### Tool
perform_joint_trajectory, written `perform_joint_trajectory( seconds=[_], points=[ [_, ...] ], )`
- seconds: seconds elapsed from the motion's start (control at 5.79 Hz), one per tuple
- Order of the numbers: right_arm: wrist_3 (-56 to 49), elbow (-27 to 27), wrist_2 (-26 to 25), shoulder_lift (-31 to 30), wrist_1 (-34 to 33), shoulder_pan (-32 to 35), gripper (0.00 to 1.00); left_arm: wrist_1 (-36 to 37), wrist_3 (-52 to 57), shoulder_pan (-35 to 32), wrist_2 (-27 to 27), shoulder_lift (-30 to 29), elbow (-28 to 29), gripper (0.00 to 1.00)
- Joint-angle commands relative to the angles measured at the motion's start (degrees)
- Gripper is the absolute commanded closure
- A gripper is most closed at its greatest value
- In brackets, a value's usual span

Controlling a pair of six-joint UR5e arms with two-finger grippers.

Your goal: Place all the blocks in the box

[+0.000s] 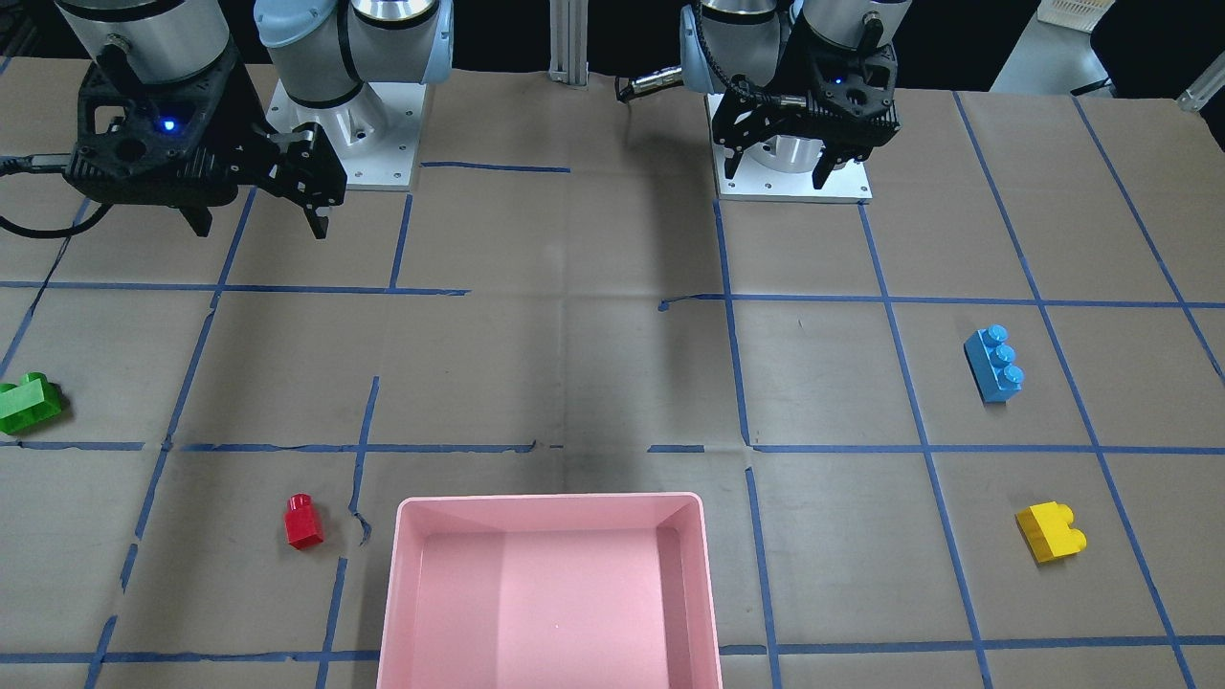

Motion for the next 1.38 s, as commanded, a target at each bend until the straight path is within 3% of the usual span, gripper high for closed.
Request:
perform_joint_trajectory(
  seconds=[0.0,1.21],
  points=[
    [0.0,0.0,0.0,0.0,0.0,0.0,0.0,0.0,-0.11,0.02,-0.11,-0.32,0.27,0.0],
    [0.0,0.0,0.0,0.0,0.0,0.0,0.0,-0.7,0.07,0.02,-0.55,-0.32,-0.16,0.0]
  ],
)
